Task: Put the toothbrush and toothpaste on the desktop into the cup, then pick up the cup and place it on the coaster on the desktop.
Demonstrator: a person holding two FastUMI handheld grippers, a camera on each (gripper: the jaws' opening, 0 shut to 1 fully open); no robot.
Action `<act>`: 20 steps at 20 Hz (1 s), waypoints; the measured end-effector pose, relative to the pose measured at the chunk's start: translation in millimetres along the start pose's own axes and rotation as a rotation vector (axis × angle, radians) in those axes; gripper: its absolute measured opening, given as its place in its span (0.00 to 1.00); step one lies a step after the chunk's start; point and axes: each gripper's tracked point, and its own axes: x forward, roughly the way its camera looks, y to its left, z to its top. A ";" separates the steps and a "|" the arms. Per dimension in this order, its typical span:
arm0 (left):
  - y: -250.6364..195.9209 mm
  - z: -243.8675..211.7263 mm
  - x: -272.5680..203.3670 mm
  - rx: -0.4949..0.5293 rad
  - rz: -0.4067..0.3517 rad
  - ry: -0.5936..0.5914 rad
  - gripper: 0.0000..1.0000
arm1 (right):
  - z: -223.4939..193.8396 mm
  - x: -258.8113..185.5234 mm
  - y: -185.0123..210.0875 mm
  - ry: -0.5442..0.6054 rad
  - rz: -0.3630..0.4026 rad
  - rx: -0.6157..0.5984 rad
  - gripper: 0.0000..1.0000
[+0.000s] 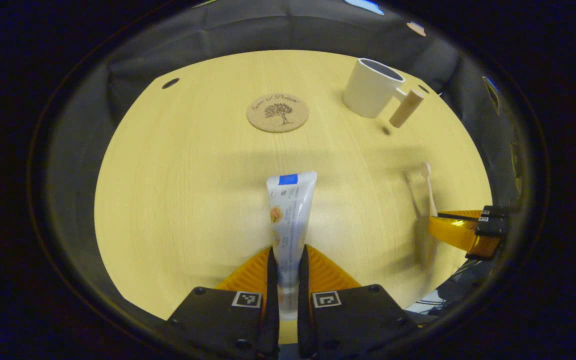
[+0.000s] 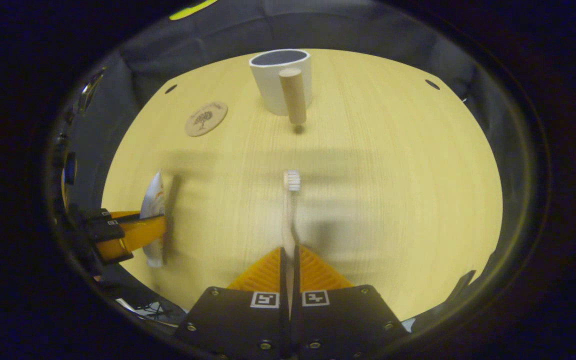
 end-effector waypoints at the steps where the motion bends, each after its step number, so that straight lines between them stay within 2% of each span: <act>1: 0.9 4.7 -2.1 0.000 0.005 -0.019 0.23 | 5.1 -3.0 1.7 -0.030 0.009 -0.002 0.02; 5: -2.7 24.3 -12.6 -0.012 -0.002 -0.119 0.23 | 29.1 -13.6 12.0 -0.173 0.061 -0.022 0.02; 9: -9.8 55.7 -31.5 -0.031 -0.023 -0.258 0.23 | 67.6 -33.4 22.4 -0.372 0.112 -0.041 0.02; 14: -11.6 95.1 -56.8 -0.045 -0.034 -0.410 0.22 | 116.6 -67.4 26.2 -0.553 0.108 -0.059 0.02; 20: -11.4 140.9 -90.8 -0.064 -0.062 -0.581 0.23 | 189.5 -82.6 35.7 -0.742 0.114 -0.091 0.02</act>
